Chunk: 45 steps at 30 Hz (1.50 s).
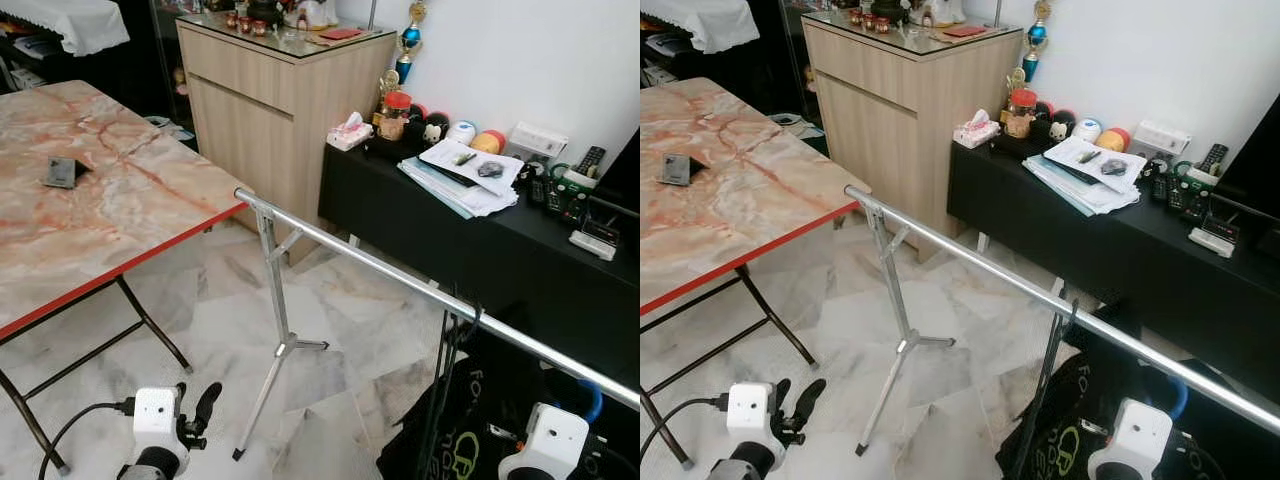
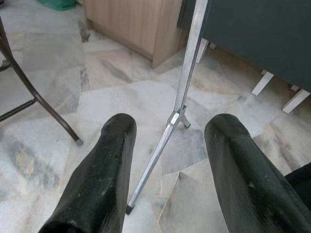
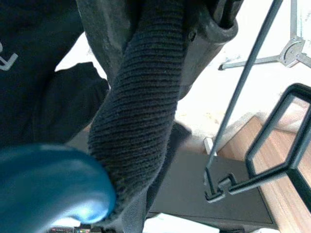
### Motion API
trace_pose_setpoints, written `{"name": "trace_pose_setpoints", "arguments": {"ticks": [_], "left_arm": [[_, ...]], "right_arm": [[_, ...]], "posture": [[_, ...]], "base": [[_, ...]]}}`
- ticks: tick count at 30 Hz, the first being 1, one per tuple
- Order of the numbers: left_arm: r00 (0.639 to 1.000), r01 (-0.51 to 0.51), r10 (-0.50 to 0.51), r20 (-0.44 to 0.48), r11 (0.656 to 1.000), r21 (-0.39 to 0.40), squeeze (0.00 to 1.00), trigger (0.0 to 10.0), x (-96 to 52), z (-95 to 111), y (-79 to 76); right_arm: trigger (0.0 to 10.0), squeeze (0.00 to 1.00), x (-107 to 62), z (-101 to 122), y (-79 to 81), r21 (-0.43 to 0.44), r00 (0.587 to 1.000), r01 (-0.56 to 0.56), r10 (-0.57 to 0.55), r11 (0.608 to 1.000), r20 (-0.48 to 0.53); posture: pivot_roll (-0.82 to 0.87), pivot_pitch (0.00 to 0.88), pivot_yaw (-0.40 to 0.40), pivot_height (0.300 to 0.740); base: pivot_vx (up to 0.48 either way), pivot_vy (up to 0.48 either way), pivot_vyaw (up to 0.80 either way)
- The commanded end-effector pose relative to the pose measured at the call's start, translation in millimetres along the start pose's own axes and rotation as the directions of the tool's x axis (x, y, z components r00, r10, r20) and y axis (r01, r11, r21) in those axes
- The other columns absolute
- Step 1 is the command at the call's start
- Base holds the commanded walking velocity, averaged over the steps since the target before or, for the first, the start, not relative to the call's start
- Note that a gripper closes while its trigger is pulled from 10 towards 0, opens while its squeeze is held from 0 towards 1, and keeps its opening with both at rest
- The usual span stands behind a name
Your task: Hang hanger
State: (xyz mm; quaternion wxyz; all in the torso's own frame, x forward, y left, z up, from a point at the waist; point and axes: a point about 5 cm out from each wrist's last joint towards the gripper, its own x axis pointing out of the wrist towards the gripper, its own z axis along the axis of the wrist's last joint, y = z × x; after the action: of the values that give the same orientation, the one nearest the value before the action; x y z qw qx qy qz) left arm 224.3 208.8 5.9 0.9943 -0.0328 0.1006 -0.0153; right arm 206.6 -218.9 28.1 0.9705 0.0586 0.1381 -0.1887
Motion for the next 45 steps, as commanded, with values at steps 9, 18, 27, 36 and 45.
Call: {"name": "trace_pose_setpoints", "arguments": {"ticks": [9, 18, 27, 36, 45], "left_arm": [[0.996, -0.006, 0.008, -0.087, 1.000, 0.031, 0.00, 10.0, -9.1, -24, 4.0], [0.989, 0.005, 0.003, -0.145, 0.998, 0.056, 0.00, 10.0, -14.9, -37, 3.6], [0.969, 0.002, 0.010, -0.247, 0.999, 0.049, 0.00, 10.0, -17.3, -54, 4.7], [0.879, -0.101, 0.105, -0.466, 0.994, 0.032, 0.00, 10.0, -27.0, -79, 16.1], [0.867, -0.137, 0.131, -0.481, 0.990, 0.022, 0.00, 10.0, -28.8, -82, 18.5]], "right_arm": [[0.0, 0.00, -4.5, 0, -10.1, 0.024, 0.998, 0.062, -0.063, 0.998, 0.023], [0.0, 0.00, -9.1, -38, -4.6, -0.175, 0.988, -0.066, 0.039, 0.982, -0.152], [10.0, 0.00, 6.7, -71, 3.4, -0.174, 0.945, -0.149, 0.088, 0.973, -0.314], [10.0, 0.00, 15.4, -98, -5.3, -0.250, 0.858, -0.196, 0.042, 0.948, -0.512], [10.0, 0.00, 23.0, -88, -2.0, -0.210, 0.913, -0.085, -0.009, 0.974, -0.408]], "posture": [[-0.03, 0.075, -0.077, 0.740], [-0.02, 0.069, -0.084, 0.740], [-0.03, 0.060, -0.079, 0.740], [-0.01, 0.058, -0.061, 0.740], [-0.02, 0.081, -0.043, 0.740]], "base": [[0.000, 0.000, 0.00], [0.000, 0.000, 0.00], [0.000, 0.000, 0.00], [0.000, 0.000, 0.00], [0.000, 0.000, 0.00]]}}
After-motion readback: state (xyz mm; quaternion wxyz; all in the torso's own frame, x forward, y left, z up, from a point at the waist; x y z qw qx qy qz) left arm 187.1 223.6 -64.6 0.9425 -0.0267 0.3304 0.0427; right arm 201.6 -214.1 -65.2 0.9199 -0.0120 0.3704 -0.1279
